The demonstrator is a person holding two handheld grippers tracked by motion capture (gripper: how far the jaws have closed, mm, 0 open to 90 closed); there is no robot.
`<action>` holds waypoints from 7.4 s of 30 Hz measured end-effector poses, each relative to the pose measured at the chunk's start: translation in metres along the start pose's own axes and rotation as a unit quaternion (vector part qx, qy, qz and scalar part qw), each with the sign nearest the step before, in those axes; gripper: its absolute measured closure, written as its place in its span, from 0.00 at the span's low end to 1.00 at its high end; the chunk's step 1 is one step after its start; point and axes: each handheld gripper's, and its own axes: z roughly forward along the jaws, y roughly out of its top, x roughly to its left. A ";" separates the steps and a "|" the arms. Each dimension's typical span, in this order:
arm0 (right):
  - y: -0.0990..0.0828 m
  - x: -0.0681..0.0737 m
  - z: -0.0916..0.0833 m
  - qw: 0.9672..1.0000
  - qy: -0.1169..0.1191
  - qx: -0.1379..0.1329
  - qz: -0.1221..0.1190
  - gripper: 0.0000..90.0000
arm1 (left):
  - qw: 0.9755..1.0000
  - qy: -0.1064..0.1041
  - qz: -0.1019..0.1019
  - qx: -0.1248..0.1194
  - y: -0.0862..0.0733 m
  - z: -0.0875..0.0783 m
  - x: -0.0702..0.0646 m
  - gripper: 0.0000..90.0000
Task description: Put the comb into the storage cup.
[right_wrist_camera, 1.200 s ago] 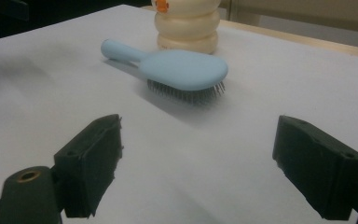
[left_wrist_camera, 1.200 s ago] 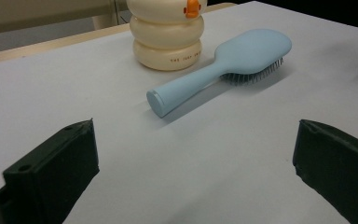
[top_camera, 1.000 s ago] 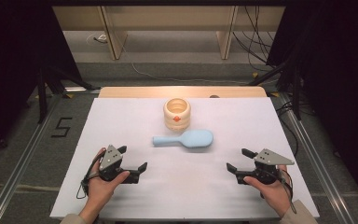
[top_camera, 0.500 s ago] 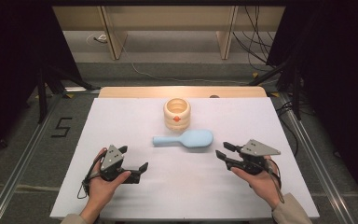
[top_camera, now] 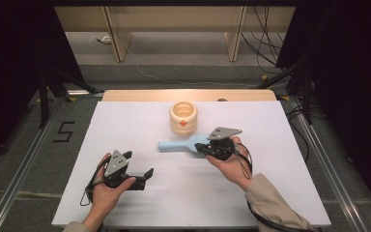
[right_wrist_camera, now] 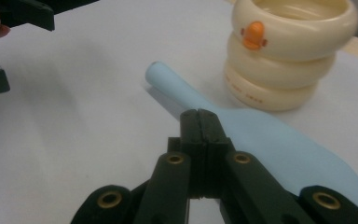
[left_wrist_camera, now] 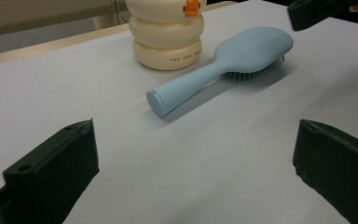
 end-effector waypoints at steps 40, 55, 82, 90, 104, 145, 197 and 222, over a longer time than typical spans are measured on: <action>0.054 0.003 0.124 0.990 -0.080 0.116 0.009 1.00 | 1.000 -0.005 -0.005 0.001 -0.001 0.001 0.001 0.00; 0.047 -0.003 0.129 0.986 -0.080 0.142 0.020 1.00 | 1.000 -0.006 -0.005 0.002 -0.001 0.001 0.001 0.00; 0.043 0.005 0.123 0.975 -0.046 0.219 0.008 1.00 | 1.000 -0.006 -0.005 0.001 -0.001 0.001 0.001 0.00; 0.041 0.014 0.114 0.970 -0.027 0.241 -0.008 1.00 | 1.000 -0.005 -0.008 0.000 -0.002 0.000 0.001 0.00; 0.021 0.026 0.079 0.967 0.031 0.252 -0.019 1.00 | 1.000 -0.004 -0.008 0.000 -0.002 0.000 0.002 0.00; -0.054 0.003 -0.022 0.961 0.024 0.275 0.024 1.00 | 1.000 -0.003 -0.007 0.003 -0.002 0.000 0.000 0.00; -0.014 -0.013 -0.041 0.984 0.038 0.171 0.026 0.48 | 1.000 0.000 -0.010 -0.003 -0.001 0.000 0.001 0.00; 0.000 -0.038 0.008 0.966 0.044 0.254 0.001 0.22 | 1.000 -0.002 -0.011 -0.004 -0.001 0.000 0.000 0.00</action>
